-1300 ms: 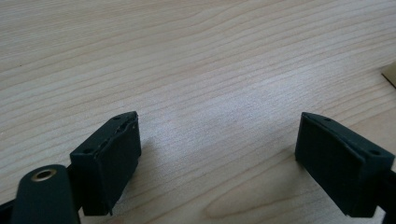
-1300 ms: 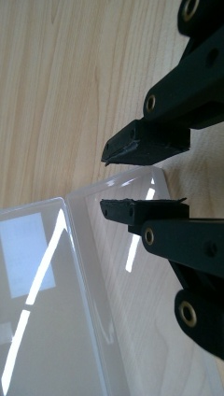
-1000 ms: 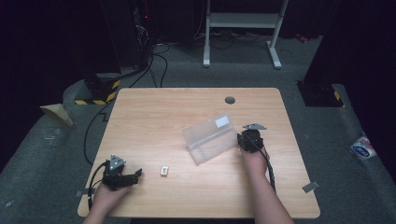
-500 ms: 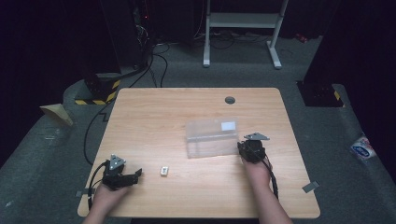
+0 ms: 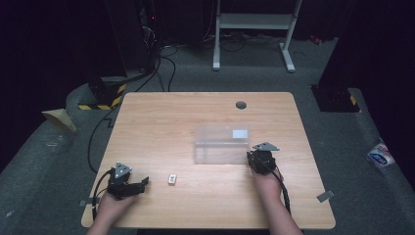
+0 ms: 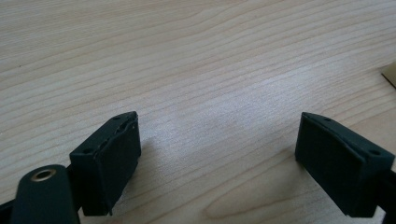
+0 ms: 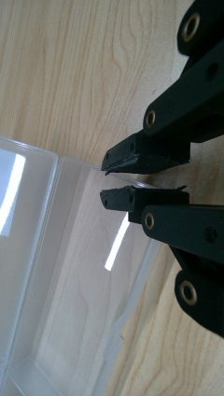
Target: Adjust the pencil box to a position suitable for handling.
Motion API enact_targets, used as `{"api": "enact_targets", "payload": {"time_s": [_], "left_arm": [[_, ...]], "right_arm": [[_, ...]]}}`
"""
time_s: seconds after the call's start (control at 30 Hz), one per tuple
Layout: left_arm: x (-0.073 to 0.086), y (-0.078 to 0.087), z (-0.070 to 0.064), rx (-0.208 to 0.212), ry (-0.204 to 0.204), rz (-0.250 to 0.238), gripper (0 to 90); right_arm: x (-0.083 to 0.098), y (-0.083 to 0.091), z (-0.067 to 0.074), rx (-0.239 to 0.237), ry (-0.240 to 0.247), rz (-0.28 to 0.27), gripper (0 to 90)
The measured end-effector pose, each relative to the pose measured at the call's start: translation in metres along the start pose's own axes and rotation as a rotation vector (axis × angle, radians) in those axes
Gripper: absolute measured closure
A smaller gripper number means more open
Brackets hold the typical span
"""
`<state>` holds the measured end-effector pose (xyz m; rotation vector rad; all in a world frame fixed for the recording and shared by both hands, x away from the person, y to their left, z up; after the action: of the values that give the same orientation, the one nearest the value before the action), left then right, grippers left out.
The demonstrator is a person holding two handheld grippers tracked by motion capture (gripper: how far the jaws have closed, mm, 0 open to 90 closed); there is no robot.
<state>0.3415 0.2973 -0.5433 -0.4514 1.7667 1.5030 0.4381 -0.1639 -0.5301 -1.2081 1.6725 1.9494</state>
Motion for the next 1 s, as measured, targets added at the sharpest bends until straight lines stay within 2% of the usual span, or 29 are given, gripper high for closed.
{"api": "enact_targets", "payload": {"time_s": [0.17, 0.27, 0.47, 1.0], "left_arm": [[0.000, 0.000, 0.001, -0.006, -0.011, 0.002, 14.5], [0.000, 0.000, 0.000, -0.003, -0.004, 0.001, 14.5], [0.000, 0.000, 0.000, -0.003, -0.004, 0.001, 14.5], [0.000, 0.000, 0.000, -0.003, -0.004, 0.001, 14.5]], "right_arm": [[0.005, 0.004, 0.005, -0.002, -0.004, -0.009, 79.3], [0.007, 0.006, 0.009, -0.009, -0.001, -0.010, 79.4], [0.009, 0.009, 0.022, -0.030, 0.010, -0.017, 78.0], [0.011, 0.009, 0.026, -0.032, -0.001, -0.024, 75.9]]}}
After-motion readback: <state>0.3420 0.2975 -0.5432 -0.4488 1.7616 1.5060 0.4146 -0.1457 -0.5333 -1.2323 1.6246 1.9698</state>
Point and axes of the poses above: each handheld gripper's, and its own axes: y roughly backward along the jaws, x roughly out of its underside, z roughly to its left, the point moved 2 cm from there along -y, roughly forward along the jaws, and after that the axes turned 2 degrees about y, right-handed, at the moved point
